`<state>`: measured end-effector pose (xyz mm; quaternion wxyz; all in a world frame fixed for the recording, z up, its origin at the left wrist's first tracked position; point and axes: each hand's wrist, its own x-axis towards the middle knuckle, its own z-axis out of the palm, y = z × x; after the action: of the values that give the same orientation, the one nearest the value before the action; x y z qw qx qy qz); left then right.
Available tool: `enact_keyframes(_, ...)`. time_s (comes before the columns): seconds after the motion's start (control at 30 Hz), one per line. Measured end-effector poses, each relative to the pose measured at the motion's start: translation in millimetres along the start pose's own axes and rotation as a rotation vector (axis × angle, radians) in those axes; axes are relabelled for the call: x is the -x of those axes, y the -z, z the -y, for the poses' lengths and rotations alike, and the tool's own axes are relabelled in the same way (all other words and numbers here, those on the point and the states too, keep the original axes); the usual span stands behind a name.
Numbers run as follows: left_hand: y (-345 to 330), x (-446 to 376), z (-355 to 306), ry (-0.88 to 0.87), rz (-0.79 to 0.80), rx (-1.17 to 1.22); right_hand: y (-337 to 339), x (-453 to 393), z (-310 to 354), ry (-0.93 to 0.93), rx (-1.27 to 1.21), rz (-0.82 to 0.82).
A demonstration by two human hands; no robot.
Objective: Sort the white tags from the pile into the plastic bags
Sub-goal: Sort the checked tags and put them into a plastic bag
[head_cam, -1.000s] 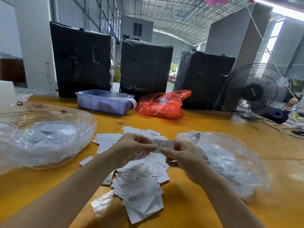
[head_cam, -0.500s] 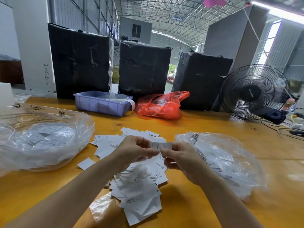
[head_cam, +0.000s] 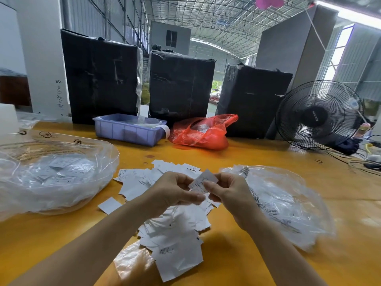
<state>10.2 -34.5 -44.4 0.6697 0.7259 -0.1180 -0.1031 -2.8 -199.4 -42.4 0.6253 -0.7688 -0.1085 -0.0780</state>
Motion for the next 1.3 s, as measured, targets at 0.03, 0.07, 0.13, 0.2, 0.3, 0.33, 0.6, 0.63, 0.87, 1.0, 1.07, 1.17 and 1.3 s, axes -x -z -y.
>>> enact_keyframes(0.03, 1, 0, -1, 0.007, 0.007, 0.026, 0, 0, -1, 0.026, 0.031, -0.019)
enact_keyframes(0.07, 3, 1, -2, 0.015, 0.013, 0.051, 0, -1, -2, 0.047, 0.055, -0.029)
enact_keyframes(0.13, 4, 1, -3, 0.033, 0.002, 0.082, -1, -1, -2, 0.067, 0.065, -0.03)
enact_keyframes(0.2, 4, 0, -2, 0.057, -0.035, 0.078, -1, -1, -3, 0.066, 0.021, -0.017)
enact_keyframes(0.3, 4, -1, 1, 0.076, -0.062, 0.076, 1, -3, -5, 0.085, 0.037, -0.003)
enact_keyframes(0.33, 4, 0, 1, 0.075, -0.068, 0.08, 2, -4, -6, 0.103, 0.083, 0.0)
enact_keyframes(0.6, 8, -2, -1, 0.067, -0.108, 0.117, 4, -6, -12, 0.183, 0.246, -0.006)
enact_keyframes(0.63, 9, -2, -1, 0.072, -0.106, 0.128, 4, -6, -12, 0.181, 0.243, -0.004)
enact_keyframes(0.87, 10, -4, 0, 0.039, -0.155, 0.202, 4, -2, -3, -0.049, -0.077, 0.132)
enact_keyframes(1.0, 2, -4, 1, -0.001, -0.153, 0.244, 1, 0, -1, -0.09, -0.213, 0.124)
enact_keyframes(1.07, 1, -3, -1, 0.02, -0.14, 0.254, 2, -1, -2, -0.056, -0.203, 0.071)
enact_keyframes(1.17, 2, 1, -3, 0.112, -0.055, 0.175, 4, -4, -4, -0.008, -0.143, -0.005)
enact_keyframes(1.3, 5, 0, -2, 0.124, -0.071, 0.233, 4, -5, -6, 0.024, -0.074, -0.038)
